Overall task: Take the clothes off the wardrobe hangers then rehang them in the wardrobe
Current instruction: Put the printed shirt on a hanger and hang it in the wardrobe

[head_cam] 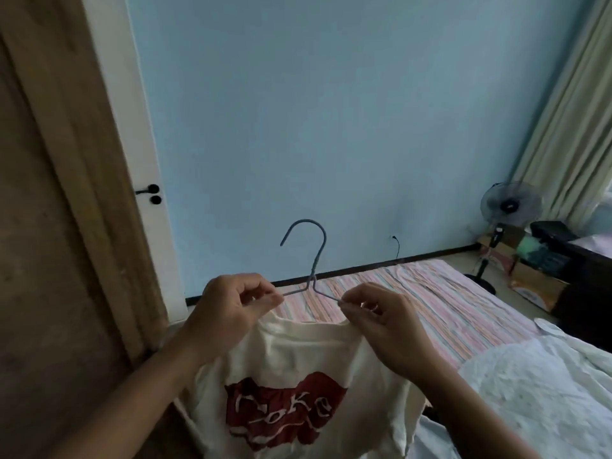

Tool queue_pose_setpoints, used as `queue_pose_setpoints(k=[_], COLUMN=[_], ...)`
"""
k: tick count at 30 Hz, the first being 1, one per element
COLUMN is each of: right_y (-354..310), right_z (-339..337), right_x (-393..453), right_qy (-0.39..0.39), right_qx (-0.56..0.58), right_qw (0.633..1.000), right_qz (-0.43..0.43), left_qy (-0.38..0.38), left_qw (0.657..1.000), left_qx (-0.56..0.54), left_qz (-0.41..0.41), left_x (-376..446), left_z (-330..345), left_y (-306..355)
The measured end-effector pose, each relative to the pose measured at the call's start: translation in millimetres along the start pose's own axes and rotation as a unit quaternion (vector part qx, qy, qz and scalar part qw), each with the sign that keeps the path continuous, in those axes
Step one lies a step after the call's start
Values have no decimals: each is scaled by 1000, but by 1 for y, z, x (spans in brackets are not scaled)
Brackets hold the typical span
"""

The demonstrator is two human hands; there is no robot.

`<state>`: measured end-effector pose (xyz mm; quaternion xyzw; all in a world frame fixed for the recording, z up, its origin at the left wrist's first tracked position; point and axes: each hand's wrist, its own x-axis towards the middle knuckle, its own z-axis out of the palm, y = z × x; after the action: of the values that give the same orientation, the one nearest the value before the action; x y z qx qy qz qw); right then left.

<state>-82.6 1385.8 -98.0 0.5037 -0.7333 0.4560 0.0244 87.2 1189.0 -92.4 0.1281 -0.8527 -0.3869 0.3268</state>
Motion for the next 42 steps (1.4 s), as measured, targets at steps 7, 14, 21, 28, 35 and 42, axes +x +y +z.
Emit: queue_pose_setpoints(k=[7, 14, 21, 28, 35, 42], right_y=[-80, -144, -186, -229, -285, -332], right_z=[43, 87, 123, 162, 210, 257], right_x=[24, 41, 58, 58, 34, -4], right_qy=[-68, -131, -266, -424, -532, -567], right_qx=[-26, 84, 199, 275, 345, 345], right_qw=[995, 979, 926, 836, 757, 736], right_qz=[-64, -135, -178, -215, -159, -134], left_qy=[12, 76, 142, 209, 285, 279], left_qw=[992, 976, 959, 929, 883, 826], left_qx=[125, 204, 242, 284, 323, 408], left_qz=[0, 8, -41, -110, -186, -270], left_x=[-50, -98, -143, -193, -255, -318], left_z=[-85, -155, -195, -219, -242, -274], left_y=[7, 26, 39, 54, 63, 71])
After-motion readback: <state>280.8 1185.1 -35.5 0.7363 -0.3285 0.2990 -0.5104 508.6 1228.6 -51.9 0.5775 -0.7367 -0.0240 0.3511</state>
